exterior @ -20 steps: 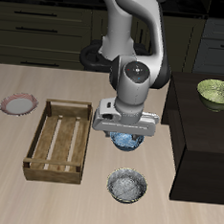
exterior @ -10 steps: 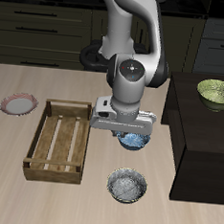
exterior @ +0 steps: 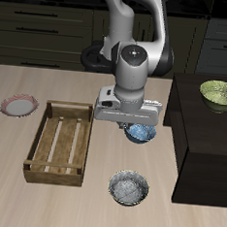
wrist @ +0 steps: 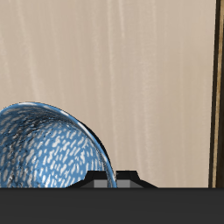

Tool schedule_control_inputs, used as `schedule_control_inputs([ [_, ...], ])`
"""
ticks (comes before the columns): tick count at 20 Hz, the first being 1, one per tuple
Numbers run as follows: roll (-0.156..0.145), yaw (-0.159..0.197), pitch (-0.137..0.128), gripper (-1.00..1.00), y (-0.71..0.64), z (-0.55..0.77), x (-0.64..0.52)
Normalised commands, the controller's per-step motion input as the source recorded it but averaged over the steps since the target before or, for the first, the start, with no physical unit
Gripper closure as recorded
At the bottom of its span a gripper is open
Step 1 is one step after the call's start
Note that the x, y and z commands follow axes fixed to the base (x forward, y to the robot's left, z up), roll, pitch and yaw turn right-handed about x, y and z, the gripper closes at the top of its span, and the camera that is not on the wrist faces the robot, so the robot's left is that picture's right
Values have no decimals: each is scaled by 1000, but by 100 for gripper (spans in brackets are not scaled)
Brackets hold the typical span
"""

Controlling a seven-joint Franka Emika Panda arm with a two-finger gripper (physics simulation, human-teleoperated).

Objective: Place the blue bowl on the plate

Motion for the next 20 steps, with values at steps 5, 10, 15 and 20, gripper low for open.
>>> schedule_control_inputs([
  [5,17,8,-25,100,-50,184,-136],
  [10,19,13,-52,100,-110,341,-257],
  [15,20,5,-35,100,-141,292,-215],
  [20,7,8,-42,100,-259,373,-280],
])
